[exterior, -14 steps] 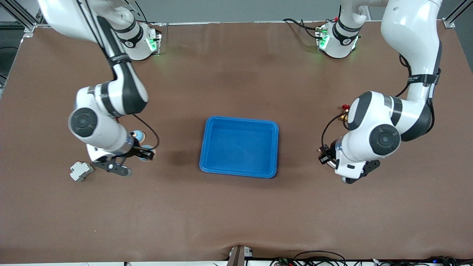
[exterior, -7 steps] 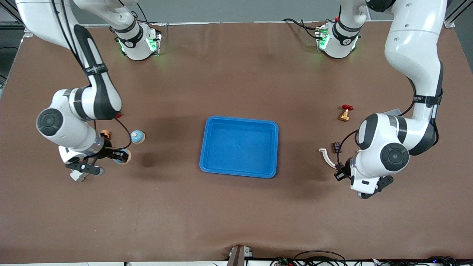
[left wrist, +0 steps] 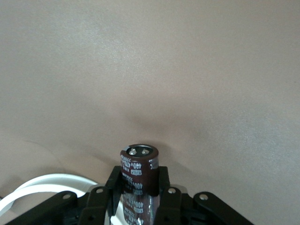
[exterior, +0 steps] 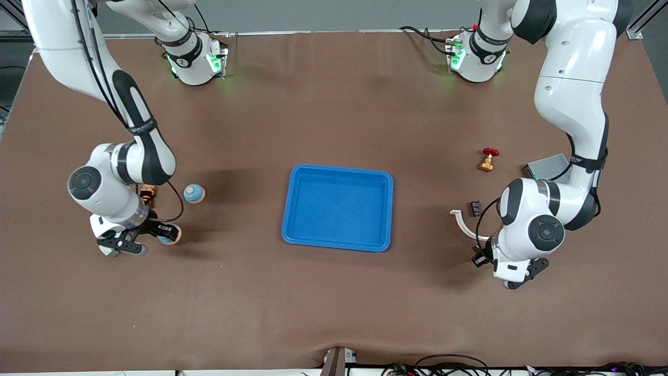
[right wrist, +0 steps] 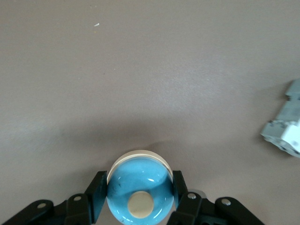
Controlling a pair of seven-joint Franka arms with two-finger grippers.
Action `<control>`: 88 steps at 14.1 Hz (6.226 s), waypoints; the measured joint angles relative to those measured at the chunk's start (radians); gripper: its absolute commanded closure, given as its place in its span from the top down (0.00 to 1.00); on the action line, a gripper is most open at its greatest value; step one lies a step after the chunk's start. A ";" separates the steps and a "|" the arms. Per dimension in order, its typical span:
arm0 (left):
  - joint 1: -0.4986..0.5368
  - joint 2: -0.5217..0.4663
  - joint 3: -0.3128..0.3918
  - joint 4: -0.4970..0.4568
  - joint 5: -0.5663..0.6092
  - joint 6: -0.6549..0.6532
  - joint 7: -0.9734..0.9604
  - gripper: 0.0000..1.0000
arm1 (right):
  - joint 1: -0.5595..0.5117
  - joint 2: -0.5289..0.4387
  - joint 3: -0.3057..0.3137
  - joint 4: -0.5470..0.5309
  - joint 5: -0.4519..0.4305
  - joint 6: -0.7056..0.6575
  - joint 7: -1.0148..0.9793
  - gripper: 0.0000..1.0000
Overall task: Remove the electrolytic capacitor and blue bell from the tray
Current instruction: 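Place the capacitor below the arch while the right gripper carries the bell, then withdraw the left gripper while the right gripper moves the bell beside the first, then lower the bell beside the first bell and open the right gripper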
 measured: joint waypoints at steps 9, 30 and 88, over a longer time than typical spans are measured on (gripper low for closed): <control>0.000 0.018 0.000 0.002 0.000 0.014 0.000 0.24 | 0.040 0.047 0.015 0.007 0.001 0.068 0.086 0.00; 0.160 -0.093 0.049 0.031 0.082 -0.097 0.558 1.00 | 0.561 -0.074 -0.128 -0.312 -0.002 0.396 0.577 0.00; 0.171 -0.938 -0.094 -0.222 -0.139 -0.684 0.671 1.00 | 0.484 -0.084 -0.243 -0.148 0.174 -0.260 0.395 0.00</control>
